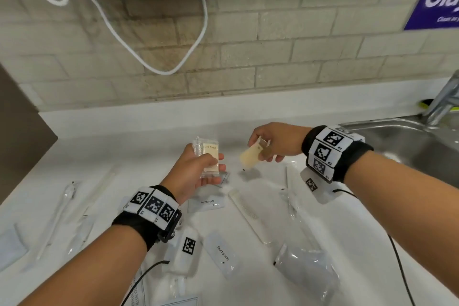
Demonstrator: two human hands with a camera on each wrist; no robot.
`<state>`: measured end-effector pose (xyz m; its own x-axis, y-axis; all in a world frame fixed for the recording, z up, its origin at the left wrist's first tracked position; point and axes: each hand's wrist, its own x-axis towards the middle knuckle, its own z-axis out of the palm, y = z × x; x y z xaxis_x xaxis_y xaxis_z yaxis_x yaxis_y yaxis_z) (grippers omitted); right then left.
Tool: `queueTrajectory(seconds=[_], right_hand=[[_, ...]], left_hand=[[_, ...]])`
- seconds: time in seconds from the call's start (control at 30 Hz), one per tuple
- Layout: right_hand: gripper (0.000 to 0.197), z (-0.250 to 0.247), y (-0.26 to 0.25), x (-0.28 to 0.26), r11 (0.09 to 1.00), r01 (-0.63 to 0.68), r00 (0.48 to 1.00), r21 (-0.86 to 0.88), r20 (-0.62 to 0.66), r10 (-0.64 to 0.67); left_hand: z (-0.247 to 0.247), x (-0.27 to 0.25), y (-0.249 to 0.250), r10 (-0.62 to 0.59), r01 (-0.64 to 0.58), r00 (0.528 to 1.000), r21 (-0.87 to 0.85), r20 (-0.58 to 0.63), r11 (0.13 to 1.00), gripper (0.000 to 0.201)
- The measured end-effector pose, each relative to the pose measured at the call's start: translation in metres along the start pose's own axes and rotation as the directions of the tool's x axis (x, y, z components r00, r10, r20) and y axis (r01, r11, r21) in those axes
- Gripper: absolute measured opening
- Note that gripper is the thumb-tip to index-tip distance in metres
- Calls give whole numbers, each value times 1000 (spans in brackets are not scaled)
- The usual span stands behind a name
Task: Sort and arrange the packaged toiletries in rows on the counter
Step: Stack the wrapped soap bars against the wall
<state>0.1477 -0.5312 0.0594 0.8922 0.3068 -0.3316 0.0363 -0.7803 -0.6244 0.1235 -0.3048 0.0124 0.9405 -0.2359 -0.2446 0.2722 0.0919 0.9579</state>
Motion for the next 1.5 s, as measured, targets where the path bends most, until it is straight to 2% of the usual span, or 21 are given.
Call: queueTrajectory(seconds=[0.1,0.3,0.57,0.7,0.9,1.1,1.33,1.5], right_hand=[[27,-14,-17,-13,997,56,998,57,-42,-54],[15,-23,-49,-21,979,148,989,138,-23,-147],[11,-21,-58,-15,990,124,991,60,52,-127],[29,-17,-57,-10,991,117,987,69,99,-124],[15,0,-55,-4,995,88,994,54,54,-91],[19,2,-50,-1,992,119,993,-40,-17,-120],[8,-4,-51,-2,991,136,991,8,4,-136],[11,-2,-56,1,987,159,987,36,-12,-158]], left_hand=[[2,-4,0,10,-9,1000,-35,12,999,36],[8,-12,8,29,-25,994,-35,109,999,40],[-2,-14,11,31,-26,988,-35,152,999,41],[-7,-12,14,28,-20,989,-52,145,998,42],[-7,-9,16,29,-23,988,-36,151,999,43],[-8,-6,16,46,-41,990,-40,135,998,43],[-10,-3,17,42,-37,988,-39,150,999,42],[-8,-2,17,35,-32,981,-18,192,999,40]])
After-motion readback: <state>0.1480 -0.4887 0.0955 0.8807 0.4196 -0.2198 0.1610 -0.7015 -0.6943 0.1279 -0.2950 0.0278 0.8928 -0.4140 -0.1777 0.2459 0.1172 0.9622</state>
